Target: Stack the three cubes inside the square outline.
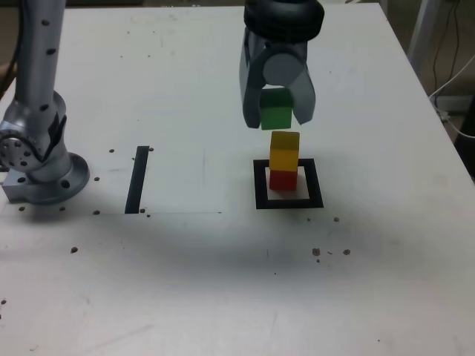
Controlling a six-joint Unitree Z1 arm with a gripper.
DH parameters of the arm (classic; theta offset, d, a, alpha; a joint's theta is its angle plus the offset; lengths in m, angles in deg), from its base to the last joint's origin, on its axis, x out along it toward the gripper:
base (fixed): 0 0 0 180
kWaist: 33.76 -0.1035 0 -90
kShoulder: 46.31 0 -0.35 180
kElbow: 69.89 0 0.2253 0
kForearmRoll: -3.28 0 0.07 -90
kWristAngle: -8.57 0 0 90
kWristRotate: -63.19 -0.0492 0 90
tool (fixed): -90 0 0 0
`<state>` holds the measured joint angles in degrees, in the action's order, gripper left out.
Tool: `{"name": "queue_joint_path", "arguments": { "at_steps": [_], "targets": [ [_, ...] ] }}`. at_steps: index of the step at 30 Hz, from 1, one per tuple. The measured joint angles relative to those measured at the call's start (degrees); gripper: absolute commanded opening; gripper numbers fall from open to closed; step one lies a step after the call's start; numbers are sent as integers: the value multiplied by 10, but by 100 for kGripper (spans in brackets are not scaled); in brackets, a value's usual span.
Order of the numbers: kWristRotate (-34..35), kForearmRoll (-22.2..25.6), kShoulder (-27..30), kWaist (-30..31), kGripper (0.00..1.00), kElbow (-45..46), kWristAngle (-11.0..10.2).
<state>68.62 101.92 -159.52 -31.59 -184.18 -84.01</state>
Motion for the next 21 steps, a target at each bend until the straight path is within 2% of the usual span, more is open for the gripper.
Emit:
{"name": "queue_joint_path", "arguments": {
  "at_steps": [9,21],
  "targets": [
    [0,-8,-7,10,13,-3,11],
    [1,-8,-25,12,13,-5,10]
  ]
}}
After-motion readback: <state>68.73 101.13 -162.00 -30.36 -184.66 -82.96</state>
